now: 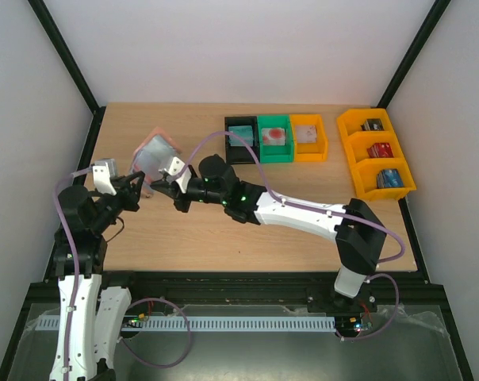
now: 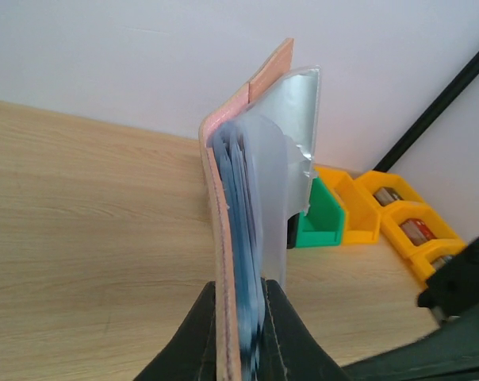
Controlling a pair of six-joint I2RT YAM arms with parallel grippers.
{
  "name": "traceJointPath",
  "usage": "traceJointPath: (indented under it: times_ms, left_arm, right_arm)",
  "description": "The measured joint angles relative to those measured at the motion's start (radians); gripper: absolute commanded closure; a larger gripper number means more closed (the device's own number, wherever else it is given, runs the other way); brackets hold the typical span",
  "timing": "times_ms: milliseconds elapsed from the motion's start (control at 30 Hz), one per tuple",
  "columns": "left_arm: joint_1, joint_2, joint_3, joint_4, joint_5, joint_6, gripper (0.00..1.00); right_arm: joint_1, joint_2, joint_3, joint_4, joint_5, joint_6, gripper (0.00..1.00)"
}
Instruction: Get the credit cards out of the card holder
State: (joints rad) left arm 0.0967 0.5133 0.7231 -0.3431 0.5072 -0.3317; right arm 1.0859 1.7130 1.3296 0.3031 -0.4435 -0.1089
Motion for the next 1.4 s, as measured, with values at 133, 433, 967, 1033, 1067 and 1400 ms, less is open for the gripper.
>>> traceJointPath:
  times_ms: [133,433,967,1033,1067,1400]
  left_arm:
    - [0.0,0.0,0.0,0.013,0.028,-0.017,0.98]
    - [0.01,0.001,0.0,0.032,0.025,-0.019,0.98]
    - [0.009,-0.005,-0.005,0.015,0.031,0.063,0.98]
    - [0.009,-0.005,-0.005,0.014,0.037,0.067,0.98]
    - [0.009,-0.005,-0.005,0.014,0.04,0.069,0.98]
    - [0.009,-0.006,-0.012,0.015,0.109,0.071,0.98]
  right_arm:
    - [0.0,0.042,0.031,0.0,0.008,0.0,0.98]
    - [0.006,0.083,0.103,-0.028,0.108,0.016,0.98]
    - [-0.057,0.083,0.123,-0.052,0.203,0.08,0.98]
    - [-0.075,0.083,0.125,-0.056,0.216,0.088,0.98]
    - [-0.078,0.083,0.127,-0.058,0.218,0.09,0.98]
    - [-0.092,0.084,0.154,-0.09,0.077,0.085,0.87]
